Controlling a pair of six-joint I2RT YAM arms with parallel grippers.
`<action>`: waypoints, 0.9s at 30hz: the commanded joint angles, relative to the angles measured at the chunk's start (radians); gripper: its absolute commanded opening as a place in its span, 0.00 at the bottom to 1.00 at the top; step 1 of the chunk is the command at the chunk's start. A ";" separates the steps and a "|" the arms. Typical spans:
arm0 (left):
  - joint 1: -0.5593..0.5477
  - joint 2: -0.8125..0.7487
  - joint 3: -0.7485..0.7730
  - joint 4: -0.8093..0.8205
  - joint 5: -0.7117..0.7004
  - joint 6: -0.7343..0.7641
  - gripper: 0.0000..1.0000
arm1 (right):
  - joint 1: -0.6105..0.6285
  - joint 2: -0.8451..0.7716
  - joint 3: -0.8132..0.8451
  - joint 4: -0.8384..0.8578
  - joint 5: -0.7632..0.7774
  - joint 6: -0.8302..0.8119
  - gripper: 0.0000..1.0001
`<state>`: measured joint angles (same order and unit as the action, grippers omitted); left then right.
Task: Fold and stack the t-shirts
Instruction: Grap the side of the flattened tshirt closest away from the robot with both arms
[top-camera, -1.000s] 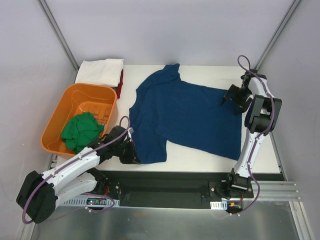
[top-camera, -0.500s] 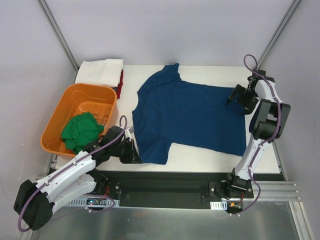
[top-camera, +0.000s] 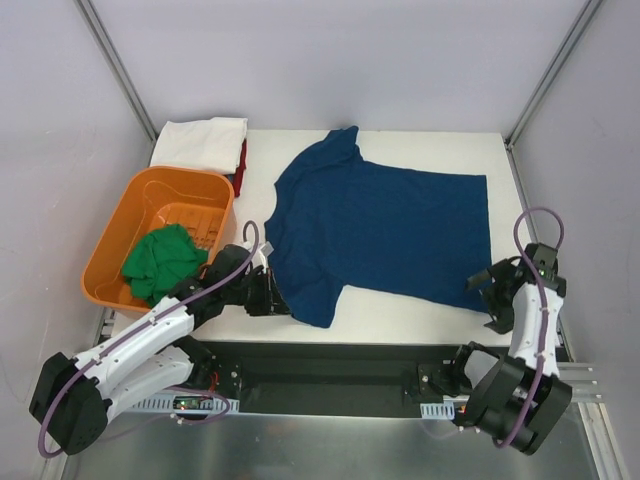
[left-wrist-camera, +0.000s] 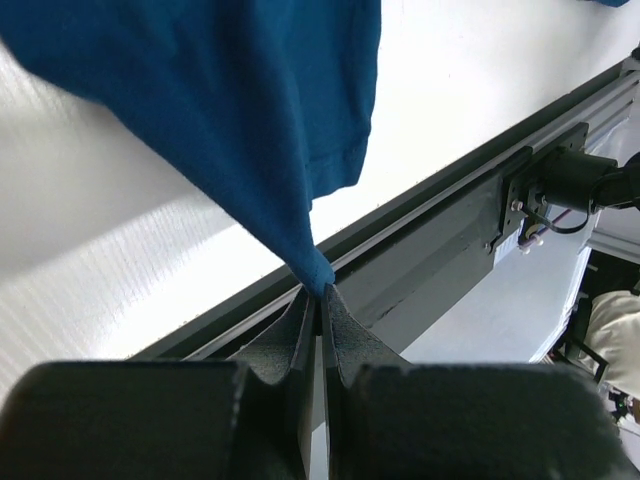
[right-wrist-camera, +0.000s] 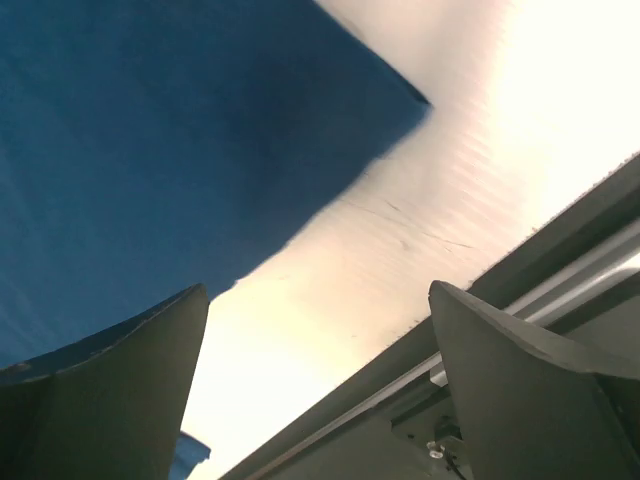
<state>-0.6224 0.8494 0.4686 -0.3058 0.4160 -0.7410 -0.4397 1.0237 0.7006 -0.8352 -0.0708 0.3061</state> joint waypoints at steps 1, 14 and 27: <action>-0.008 0.033 0.039 0.073 0.012 0.035 0.00 | -0.057 -0.117 -0.088 0.030 0.020 0.074 0.97; -0.008 0.077 0.077 0.082 -0.020 0.040 0.00 | -0.114 0.050 -0.187 0.263 -0.040 0.079 0.70; -0.008 0.128 0.128 0.083 -0.043 0.051 0.00 | -0.114 0.210 -0.185 0.381 -0.116 0.065 0.49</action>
<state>-0.6228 0.9657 0.5404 -0.2440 0.3916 -0.7158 -0.5552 1.1728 0.5491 -0.6102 -0.1162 0.3660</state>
